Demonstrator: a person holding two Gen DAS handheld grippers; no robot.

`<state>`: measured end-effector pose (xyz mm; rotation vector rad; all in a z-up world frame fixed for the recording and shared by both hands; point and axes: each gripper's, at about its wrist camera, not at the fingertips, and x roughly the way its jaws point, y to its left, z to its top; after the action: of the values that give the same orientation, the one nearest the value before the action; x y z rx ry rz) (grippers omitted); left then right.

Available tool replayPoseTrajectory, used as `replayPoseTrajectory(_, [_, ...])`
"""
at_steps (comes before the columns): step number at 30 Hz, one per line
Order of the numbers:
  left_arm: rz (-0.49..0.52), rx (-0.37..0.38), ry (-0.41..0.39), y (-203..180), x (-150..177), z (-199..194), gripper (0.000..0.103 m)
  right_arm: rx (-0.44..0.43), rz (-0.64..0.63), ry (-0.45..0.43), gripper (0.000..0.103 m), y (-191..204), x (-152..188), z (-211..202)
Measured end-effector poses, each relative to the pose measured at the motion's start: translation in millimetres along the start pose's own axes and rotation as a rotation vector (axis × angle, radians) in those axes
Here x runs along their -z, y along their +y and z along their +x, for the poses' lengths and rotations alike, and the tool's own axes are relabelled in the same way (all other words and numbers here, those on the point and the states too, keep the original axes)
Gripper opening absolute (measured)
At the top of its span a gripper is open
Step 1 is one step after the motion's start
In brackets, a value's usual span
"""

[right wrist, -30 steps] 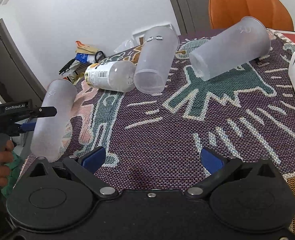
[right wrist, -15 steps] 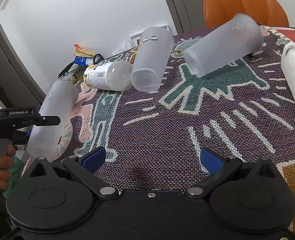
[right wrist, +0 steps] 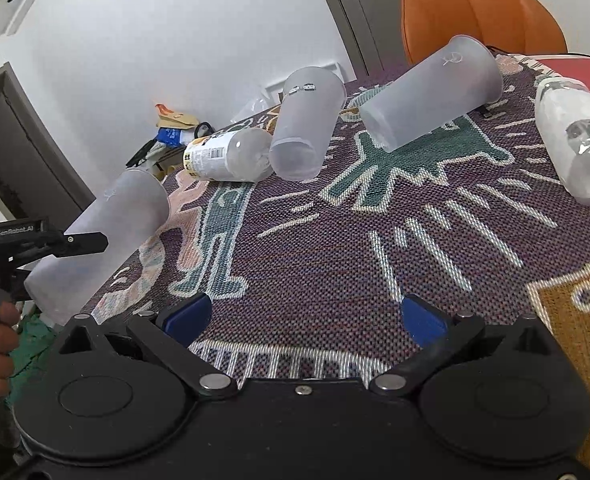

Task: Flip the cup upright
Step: 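Close the left tool around the frosted cup and lift it, then grasp the frosted cup with the right tool while the left tool releases it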

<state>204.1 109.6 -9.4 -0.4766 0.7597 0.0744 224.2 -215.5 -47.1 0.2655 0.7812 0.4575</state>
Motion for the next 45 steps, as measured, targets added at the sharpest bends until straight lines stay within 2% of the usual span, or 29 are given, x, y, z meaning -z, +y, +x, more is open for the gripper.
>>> replayPoseTrajectory(5, [0.005,0.023,-0.01,-9,15,-13,0.065,-0.006,-0.004,-0.014,0.103,-2,10,-13])
replayPoseTrajectory(12, [0.04,0.083,0.029,-36,41,-17,0.065,-0.004,0.011,-0.034,0.103,-12,19,-33])
replayPoseTrajectory(19, [0.09,0.138,0.035,-64,59,-25,0.065,0.002,0.042,-0.06,0.103,-26,23,-52])
replayPoseTrajectory(33, [0.151,0.234,0.095,-108,86,-13,0.065,0.033,0.073,-0.082,0.103,-49,32,-71])
replayPoseTrajectory(39, [0.189,0.25,0.163,-118,97,2,0.065,0.028,0.095,-0.074,0.103,-58,33,-71])
replayPoseTrajectory(41, [0.201,0.214,0.166,-118,98,5,0.068,0.008,0.117,-0.067,0.103,-61,34,-70])
replayPoseTrajectory(45, [0.182,0.216,0.164,-110,92,2,0.079,-0.054,0.17,-0.049,0.103,-64,32,-64])
